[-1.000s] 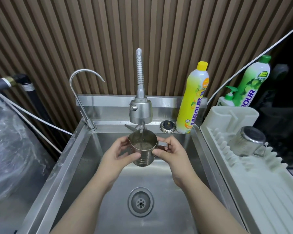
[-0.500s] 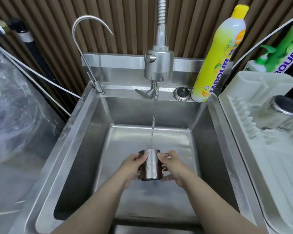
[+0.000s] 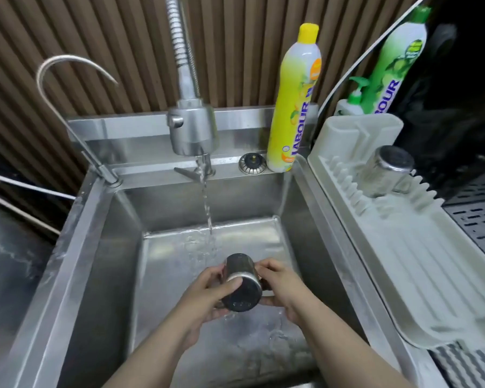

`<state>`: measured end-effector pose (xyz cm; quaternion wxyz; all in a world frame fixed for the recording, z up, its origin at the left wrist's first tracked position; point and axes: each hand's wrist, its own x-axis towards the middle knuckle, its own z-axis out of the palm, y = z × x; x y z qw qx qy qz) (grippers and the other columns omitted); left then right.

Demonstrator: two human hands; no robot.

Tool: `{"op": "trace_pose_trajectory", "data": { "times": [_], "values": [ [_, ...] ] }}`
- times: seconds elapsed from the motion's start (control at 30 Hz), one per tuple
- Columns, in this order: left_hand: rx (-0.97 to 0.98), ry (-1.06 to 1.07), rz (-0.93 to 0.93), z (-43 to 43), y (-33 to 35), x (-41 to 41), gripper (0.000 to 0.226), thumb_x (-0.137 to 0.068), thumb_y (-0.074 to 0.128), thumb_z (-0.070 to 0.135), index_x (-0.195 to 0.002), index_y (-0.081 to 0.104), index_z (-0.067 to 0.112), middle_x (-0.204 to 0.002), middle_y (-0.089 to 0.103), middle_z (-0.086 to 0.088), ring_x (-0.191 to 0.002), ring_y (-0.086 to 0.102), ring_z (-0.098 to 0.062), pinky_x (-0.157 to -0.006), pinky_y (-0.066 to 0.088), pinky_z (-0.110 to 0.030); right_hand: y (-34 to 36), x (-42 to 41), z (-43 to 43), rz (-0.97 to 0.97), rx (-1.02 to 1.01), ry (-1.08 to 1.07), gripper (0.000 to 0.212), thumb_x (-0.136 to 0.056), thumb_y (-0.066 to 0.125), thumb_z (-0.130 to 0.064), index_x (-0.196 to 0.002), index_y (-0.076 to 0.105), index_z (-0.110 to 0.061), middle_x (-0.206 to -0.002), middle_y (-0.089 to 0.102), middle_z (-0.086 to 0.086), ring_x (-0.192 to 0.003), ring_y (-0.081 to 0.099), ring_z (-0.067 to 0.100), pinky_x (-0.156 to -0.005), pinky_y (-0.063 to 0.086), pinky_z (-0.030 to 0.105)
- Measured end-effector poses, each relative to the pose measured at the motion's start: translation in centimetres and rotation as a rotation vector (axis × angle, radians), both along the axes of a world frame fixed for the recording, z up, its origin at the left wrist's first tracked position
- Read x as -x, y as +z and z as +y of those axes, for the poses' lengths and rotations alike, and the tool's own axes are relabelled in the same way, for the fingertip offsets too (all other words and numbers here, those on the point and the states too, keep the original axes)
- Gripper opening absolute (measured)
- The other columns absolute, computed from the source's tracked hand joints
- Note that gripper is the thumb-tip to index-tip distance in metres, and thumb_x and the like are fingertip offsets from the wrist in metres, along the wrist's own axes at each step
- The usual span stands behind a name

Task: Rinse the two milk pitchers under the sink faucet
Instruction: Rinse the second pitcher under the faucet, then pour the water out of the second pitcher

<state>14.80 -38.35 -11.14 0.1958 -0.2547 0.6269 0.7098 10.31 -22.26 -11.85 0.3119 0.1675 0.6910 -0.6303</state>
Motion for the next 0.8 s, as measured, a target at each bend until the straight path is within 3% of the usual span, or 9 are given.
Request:
{"op": "trace_pose_trajectory", "data": {
  "times": [0.1,0.17,0.23,0.33,0.4,0.47,0.6,0.7,0.8],
  "values": [
    [-0.02,-0.057,0.134,2.3,3.4,2.0,0.046,-0.075,0.075,0.015,-0.117,0.061,0.025,-0.103,0.074,-0.006,-0.089,0.073,-0.022,-0.078,0.059,-0.039,4.0,-0.1,3.2,0.258,0.04,-0.135,0.02,-0.09,0.057,-0.028,-0.1,0.068,-0.014,-0.119,0.062,0.002,-0.111,0.058,0.012,-0.076,0.056,0.028],
    [-0.034,-0.083,0.243,4.8,5.8,3.6,0.038,-0.076,0.073,0.009,-0.11,0.064,0.025,-0.09,0.077,0.001,-0.08,0.073,-0.015,-0.065,0.058,-0.029,6.8,-0.2,5.9,0.48,-0.123,-0.152,0.018,-0.084,0.064,-0.036,-0.098,0.071,-0.027,-0.135,0.048,-0.013,-0.136,0.034,0.003,-0.103,0.039,0.028],
    [-0.032,-0.118,0.351,7.6,8.3,5.2,0.03,-0.076,0.073,0.009,-0.101,0.066,0.022,-0.078,0.076,0.007,-0.068,0.07,-0.008,-0.059,0.057,-0.024,9.7,-0.5,9.1,0.615,-0.249,-0.147,0.029,-0.075,0.069,-0.047,-0.103,0.068,-0.04,-0.145,0.034,-0.021,-0.142,0.016,-0.002,-0.114,0.021,0.03],
    [-0.04,-0.206,0.449,11.9,11.5,7.6,0.024,-0.076,0.074,0.012,-0.097,0.067,0.018,-0.076,0.073,0.008,-0.065,0.068,-0.004,-0.055,0.054,-0.019,12.8,-0.9,13.2,0.756,-0.388,-0.146,0.037,-0.074,0.07,-0.045,-0.11,0.063,-0.043,-0.134,0.049,-0.028,-0.128,0.03,-0.016,-0.116,0.018,0.034],
    [-0.066,-0.302,0.467,14.8,13.1,9.1,0.02,-0.078,0.072,0.011,-0.097,0.067,0.015,-0.082,0.072,0.004,-0.068,0.068,-0.004,-0.055,0.055,-0.02,14.2,-0.8,15.6,0.816,-0.418,-0.236,0.024,-0.08,0.067,-0.039,-0.104,0.064,-0.042,-0.097,0.063,-0.037,-0.096,0.05,-0.021,-0.102,0.033,0.023],
    [-0.073,-0.385,0.47,17.6,14.1,10.5,0.015,-0.08,0.07,0.01,-0.093,0.068,0.016,-0.089,0.071,-0.002,-0.076,0.067,-0.008,-0.063,0.058,-0.025,14.6,0.0,17.9,0.815,-0.353,-0.391,0.01,-0.084,0.064,-0.033,-0.093,0.068,-0.035,-0.082,0.065,-0.031,-0.08,0.056,-0.011,-0.082,0.041,0.014],
    [0.007,-0.435,0.474,22.8,14.3,13.2,0.014,-0.082,0.068,0.012,-0.096,0.071,0.01,-0.089,0.07,-0.004,-0.073,0.064,-0.008,-0.061,0.057,-0.02,13.7,2.7,22.0,0.701,-0.219,-0.569,0.015,-0.083,0.063,-0.036,-0.088,0.072,-0.025,-0.089,0.072,0.005,-0.081,0.061,0.014,-0.085,0.051,0.037],
    [0.075,-0.375,0.404,25.0,12.8,15.0,0.013,-0.081,0.07,0.015,-0.091,0.069,0.007,-0.104,0.07,-0.016,-0.081,0.064,-0.017,-0.076,0.058,-0.032,12.0,4.7,23.3,0.554,-0.171,-0.591,0.02,-0.085,0.061,-0.035,-0.087,0.073,-0.019,-0.087,0.069,0.006,-0.082,0.06,0.017,-0.08,0.052,0.035],
    [0.126,-0.329,0.373,26.0,11.5,15.9,0.011,-0.08,0.071,0.015,-0.087,0.067,0.007,-0.103,0.068,-0.016,-0.083,0.063,-0.018,-0.069,0.055,-0.03,10.4,5.9,23.9,0.499,-0.165,-0.597,0.025,-0.084,0.06,-0.04,-0.091,0.073,-0.019,-0.093,0.07,0.0,-0.089,0.062,0.017,-0.078,0.047,0.03]
  ]
}}
